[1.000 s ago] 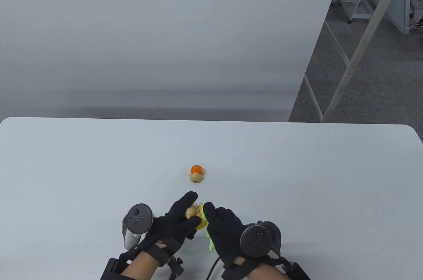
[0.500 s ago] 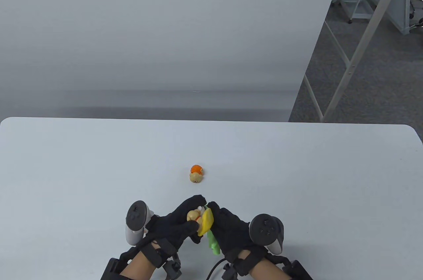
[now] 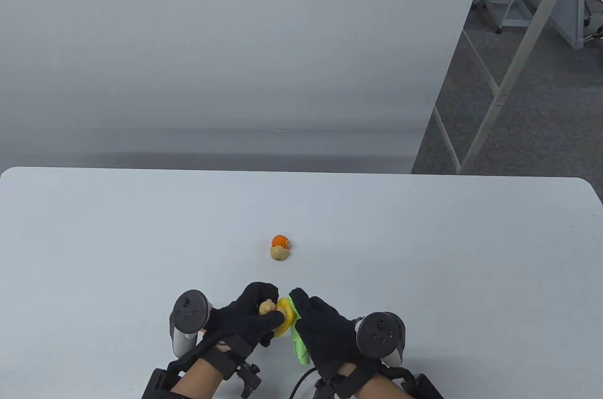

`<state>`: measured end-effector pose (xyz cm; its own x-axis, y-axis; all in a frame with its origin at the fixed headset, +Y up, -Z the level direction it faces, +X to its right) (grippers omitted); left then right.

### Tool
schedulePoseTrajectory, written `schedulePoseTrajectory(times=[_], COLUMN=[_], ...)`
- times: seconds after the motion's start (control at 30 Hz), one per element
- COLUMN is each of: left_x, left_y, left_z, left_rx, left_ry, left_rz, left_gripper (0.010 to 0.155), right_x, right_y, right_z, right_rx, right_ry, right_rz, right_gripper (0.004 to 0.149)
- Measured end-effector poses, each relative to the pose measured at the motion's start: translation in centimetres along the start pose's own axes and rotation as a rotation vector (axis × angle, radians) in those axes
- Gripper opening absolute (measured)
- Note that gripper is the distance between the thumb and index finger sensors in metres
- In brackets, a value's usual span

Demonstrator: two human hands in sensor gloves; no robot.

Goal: Dust the small ornaments

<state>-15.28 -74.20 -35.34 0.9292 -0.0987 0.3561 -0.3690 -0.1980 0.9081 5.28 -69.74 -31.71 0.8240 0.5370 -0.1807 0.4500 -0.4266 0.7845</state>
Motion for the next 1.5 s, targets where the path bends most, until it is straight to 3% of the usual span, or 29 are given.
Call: schedulePoseTrajectory(times=[0.07,0.23,0.4,0.47,0.6,0.73,0.83,0.93,1.07,1.5], left_x=[-0.1,0.5,1.5,1.0,-0.1,-0.4,0.2,1.6,2.6,0.9], left_y=[-0.1,-0.2,-0.2,0.2,0.7,0.8,0.4,0.0,-0.3,0.3], left_z=[0.2,0.9,2.0,2.5,3.0,3.1,3.3,3.2,2.8,3.3], left_rx=[-0.02,-0.089,-0.156,-0.204,-0.24,-0.258,-0.264,-0.248,-0.233,-0.251], left_ry=[0.009,0.144,0.139,0.138,0.214,0.184,0.215,0.294,0.305,0.269], left_rz=[-0.011,0.028,0.071,-0.013,-0.092,-0.101,-0.017,0.141,0.225,-0.016], left_gripper=[0.089,0.064,0.072,0.077,0.079,0.078,0.076,0.076,0.076,0.075], right_x=[0.3,1.1,0.3,-0.8,-1.9,-2.5,-2.1,-0.5,0.3,-1.3], right_y=[0.1,0.1,0.2,0.2,0.2,0.3,0.3,0.0,0.0,0.1], right_z=[0.2,0.9,1.5,0.5,-1.2,-1.8,-1.4,0.8,1.7,-1.6], right_rx=[0.002,0.008,0.01,0.082,0.173,0.208,0.181,0.047,-0.009,0.132], right_ry=[-0.004,0.033,0.084,0.145,0.231,0.274,0.264,0.232,0.176,0.319], right_rz=[0.01,0.064,0.042,-0.034,-0.059,-0.066,-0.042,0.018,0.031,-0.021], right_gripper=[0.051,0.051,0.05,0.05,0.05,0.05,0.049,0.05,0.049,0.05])
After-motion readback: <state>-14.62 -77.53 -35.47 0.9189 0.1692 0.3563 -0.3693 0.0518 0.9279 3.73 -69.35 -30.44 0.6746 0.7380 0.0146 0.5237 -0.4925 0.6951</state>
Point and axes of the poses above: the tracker on the back of each hand, its own z axis roughly to the little-finger side, its own y axis roughly from the fingertips to the wrist, x = y × z, the point moved 5 cm from there along -y, roughly from the wrist to the fingertips, and after that the axes turned 8 degrees about y, right-handed, at the moved point
